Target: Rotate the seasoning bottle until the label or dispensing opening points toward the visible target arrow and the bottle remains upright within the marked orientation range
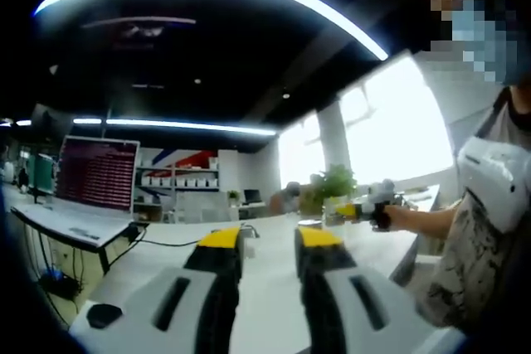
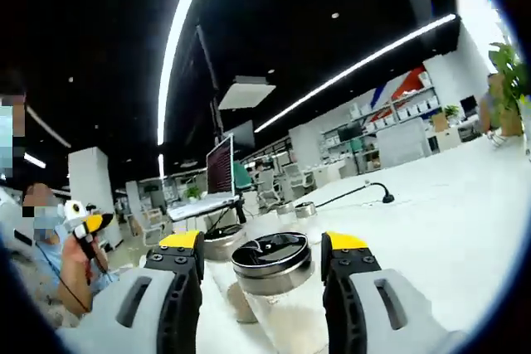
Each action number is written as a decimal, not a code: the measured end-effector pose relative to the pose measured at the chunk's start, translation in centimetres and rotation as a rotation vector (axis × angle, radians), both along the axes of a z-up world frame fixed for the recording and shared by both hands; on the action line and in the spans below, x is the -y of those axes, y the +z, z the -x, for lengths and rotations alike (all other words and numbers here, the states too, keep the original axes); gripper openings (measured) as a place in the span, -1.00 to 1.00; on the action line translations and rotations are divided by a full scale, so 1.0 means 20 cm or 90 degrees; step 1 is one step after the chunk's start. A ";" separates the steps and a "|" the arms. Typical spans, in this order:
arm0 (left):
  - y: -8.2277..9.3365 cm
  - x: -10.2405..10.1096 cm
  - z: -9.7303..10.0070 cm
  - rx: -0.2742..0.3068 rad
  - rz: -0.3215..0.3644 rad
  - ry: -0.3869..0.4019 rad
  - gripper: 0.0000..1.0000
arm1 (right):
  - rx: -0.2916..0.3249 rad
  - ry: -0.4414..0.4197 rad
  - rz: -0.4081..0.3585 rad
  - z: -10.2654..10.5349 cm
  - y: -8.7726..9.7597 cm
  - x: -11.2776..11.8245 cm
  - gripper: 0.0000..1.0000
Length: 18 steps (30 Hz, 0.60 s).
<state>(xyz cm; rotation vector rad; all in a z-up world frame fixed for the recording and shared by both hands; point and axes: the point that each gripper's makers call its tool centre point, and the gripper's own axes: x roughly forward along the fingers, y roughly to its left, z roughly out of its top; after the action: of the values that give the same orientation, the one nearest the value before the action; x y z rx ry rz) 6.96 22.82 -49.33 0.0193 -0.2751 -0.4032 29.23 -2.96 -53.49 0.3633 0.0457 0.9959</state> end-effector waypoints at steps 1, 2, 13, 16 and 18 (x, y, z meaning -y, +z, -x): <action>0.00 0.00 0.00 0.002 0.001 0.001 -0.48 | 0.014 -0.006 0.011 0.00 0.00 0.00 0.08; 0.01 -0.01 0.01 0.004 0.003 0.001 -0.48 | 0.032 -0.034 0.035 -0.01 -0.01 0.01 0.07; 0.00 -0.04 0.00 0.000 0.002 0.018 -0.48 | 0.135 -0.119 0.146 -0.05 0.03 0.01 -0.05; -0.01 -0.04 0.00 -0.003 0.001 0.017 -0.48 | 0.124 -0.129 0.149 -0.07 0.03 0.02 -0.05; -0.01 -0.04 0.00 -0.004 0.001 0.017 -0.48 | 0.120 -0.130 0.152 -0.08 0.03 0.03 -0.04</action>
<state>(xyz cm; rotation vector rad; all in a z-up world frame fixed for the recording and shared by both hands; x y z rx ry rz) 7.02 23.62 -49.51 0.0207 -0.2692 -0.3762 30.80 -3.46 -52.86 0.0532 -0.0420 0.8077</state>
